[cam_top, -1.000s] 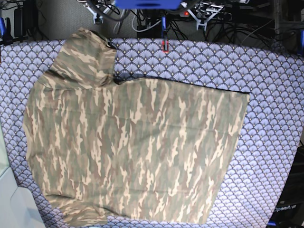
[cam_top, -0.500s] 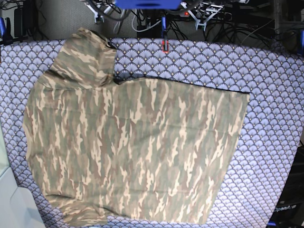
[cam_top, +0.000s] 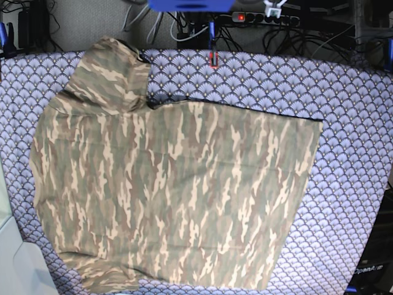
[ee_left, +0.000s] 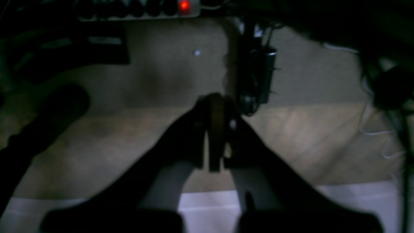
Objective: Fold the T-shirt properly
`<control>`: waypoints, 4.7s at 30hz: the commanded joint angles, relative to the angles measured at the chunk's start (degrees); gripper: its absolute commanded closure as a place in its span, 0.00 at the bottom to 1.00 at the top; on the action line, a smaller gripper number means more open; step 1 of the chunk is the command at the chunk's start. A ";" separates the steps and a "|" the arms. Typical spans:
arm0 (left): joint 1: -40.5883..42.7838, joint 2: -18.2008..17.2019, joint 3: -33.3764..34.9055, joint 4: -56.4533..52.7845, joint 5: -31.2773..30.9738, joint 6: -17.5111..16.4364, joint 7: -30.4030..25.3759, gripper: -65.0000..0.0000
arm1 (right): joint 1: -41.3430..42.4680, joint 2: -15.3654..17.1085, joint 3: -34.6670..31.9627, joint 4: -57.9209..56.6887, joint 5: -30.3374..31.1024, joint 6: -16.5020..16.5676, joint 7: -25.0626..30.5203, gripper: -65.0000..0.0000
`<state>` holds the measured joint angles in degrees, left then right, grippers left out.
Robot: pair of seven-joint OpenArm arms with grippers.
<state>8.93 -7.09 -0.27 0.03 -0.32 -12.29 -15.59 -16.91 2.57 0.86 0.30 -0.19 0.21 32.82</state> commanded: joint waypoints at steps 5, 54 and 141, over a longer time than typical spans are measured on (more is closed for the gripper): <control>4.57 -0.51 -0.12 -0.03 -0.17 -0.50 -7.75 0.99 | -6.43 1.08 0.15 -0.30 0.05 0.28 11.09 1.00; 59.34 1.07 -5.57 70.52 -8.34 -0.50 -41.50 0.99 | -50.39 3.19 2.70 64.10 0.23 0.19 37.38 1.00; 21.71 3.18 -41.27 113.77 -19.42 -17.55 48.96 0.65 | -23.75 22.53 -2.93 90.56 65.90 12.58 -41.13 0.99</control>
<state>30.61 -3.49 -41.25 112.97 -19.14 -29.98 34.54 -40.03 24.60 -2.20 90.35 65.45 13.06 -8.25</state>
